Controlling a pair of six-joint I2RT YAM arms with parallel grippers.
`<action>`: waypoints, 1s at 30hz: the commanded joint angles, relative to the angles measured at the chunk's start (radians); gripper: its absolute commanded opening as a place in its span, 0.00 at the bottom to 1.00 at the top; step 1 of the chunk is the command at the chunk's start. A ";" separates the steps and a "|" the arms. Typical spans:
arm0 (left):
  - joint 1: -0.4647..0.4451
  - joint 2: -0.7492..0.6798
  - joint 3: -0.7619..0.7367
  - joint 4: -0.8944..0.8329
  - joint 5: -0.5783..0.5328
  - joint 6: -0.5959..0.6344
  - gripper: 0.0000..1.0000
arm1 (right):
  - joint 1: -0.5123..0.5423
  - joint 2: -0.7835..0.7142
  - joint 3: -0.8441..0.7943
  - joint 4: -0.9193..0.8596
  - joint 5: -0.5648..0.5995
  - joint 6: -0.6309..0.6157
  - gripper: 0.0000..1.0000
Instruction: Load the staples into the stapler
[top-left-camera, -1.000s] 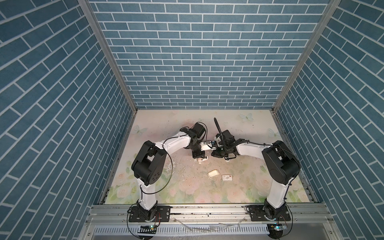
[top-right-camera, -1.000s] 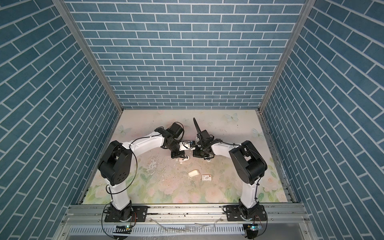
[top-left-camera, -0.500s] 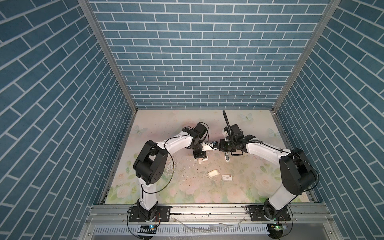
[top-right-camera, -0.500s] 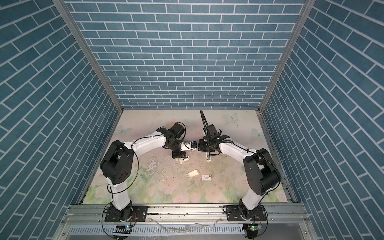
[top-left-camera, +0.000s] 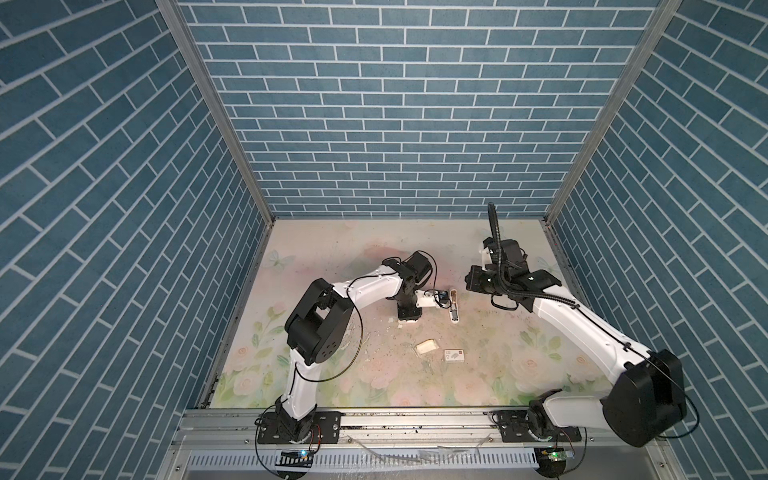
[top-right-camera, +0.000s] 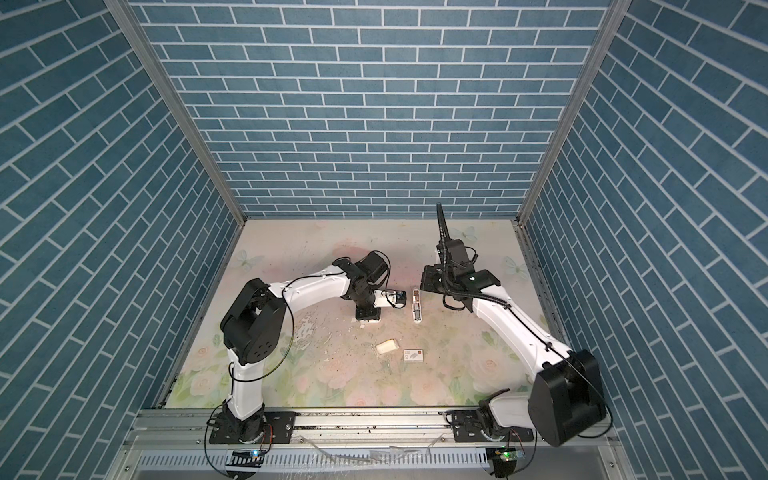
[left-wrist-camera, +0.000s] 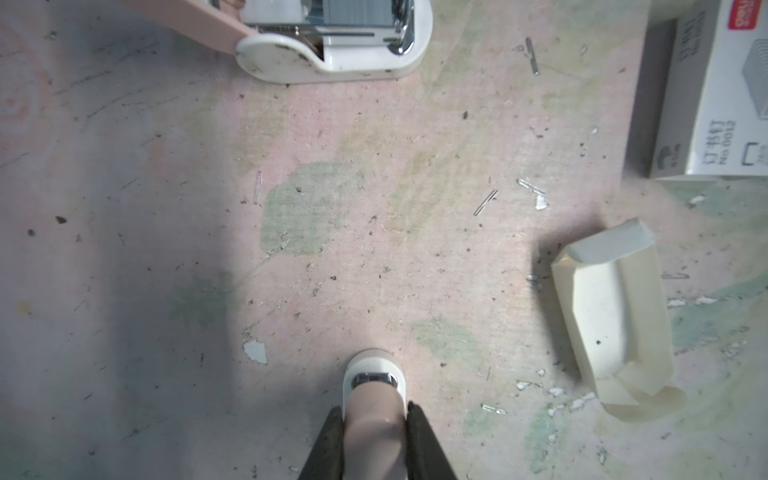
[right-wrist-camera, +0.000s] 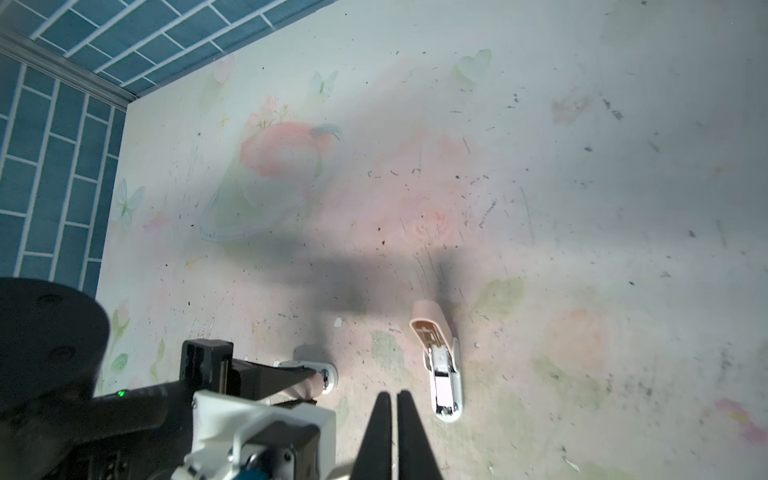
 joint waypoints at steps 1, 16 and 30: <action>-0.024 0.074 -0.013 -0.066 -0.074 -0.004 0.09 | -0.004 -0.084 -0.060 -0.083 0.024 -0.013 0.08; -0.061 0.215 0.049 -0.163 -0.135 -0.026 0.02 | -0.010 -0.333 -0.239 -0.174 0.087 0.039 0.08; -0.069 0.300 0.085 -0.239 -0.130 -0.099 0.02 | -0.010 -0.427 -0.297 -0.222 0.099 0.063 0.08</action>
